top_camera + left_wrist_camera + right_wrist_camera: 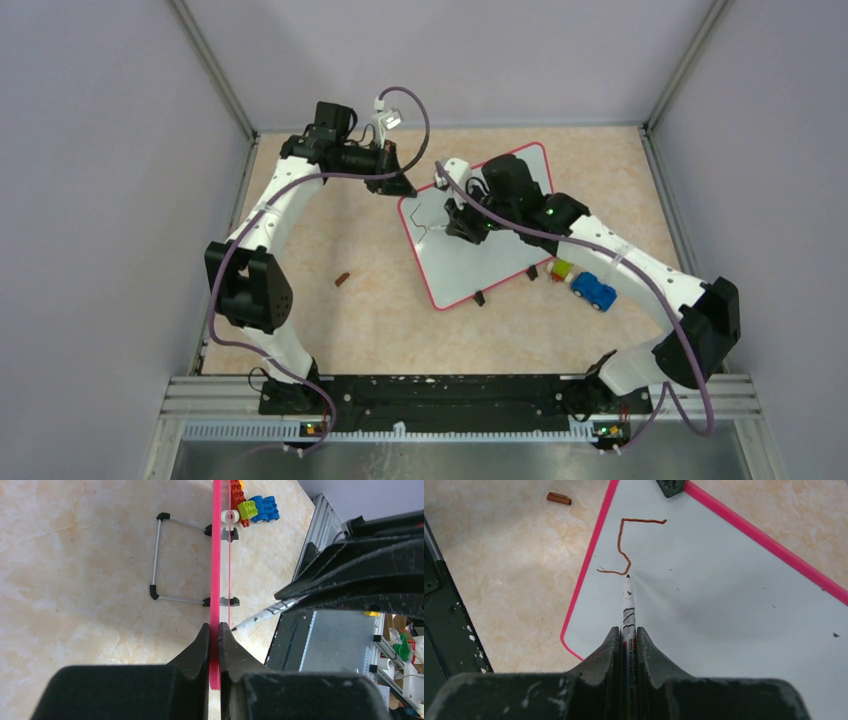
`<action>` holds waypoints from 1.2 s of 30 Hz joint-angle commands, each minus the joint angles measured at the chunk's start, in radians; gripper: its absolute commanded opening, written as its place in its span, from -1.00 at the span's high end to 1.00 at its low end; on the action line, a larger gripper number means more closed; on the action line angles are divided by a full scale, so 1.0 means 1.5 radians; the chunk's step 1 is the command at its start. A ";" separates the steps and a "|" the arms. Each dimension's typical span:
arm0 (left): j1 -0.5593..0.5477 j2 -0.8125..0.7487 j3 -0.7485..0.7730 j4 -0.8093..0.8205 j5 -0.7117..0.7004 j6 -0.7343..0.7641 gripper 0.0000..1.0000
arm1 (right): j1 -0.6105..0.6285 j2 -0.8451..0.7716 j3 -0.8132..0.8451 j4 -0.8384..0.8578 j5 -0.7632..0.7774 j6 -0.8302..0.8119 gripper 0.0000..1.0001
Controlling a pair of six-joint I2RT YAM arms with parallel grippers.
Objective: Write a sentence on the whiteboard
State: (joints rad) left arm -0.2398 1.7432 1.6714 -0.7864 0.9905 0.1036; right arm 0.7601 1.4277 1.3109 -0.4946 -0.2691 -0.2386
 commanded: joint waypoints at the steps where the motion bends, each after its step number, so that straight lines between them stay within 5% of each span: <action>1: -0.005 -0.016 -0.010 0.006 0.015 0.002 1.00 | -0.014 -0.017 0.033 0.020 0.016 0.009 1.00; 36: -0.005 -0.013 -0.008 0.008 0.008 0.002 1.00 | -0.022 -0.002 -0.019 0.024 0.015 0.000 1.00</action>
State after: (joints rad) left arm -0.2398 1.7432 1.6711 -0.7853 0.9752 0.1074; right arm 0.7242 1.4406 1.2934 -0.4812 -0.2581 -0.2344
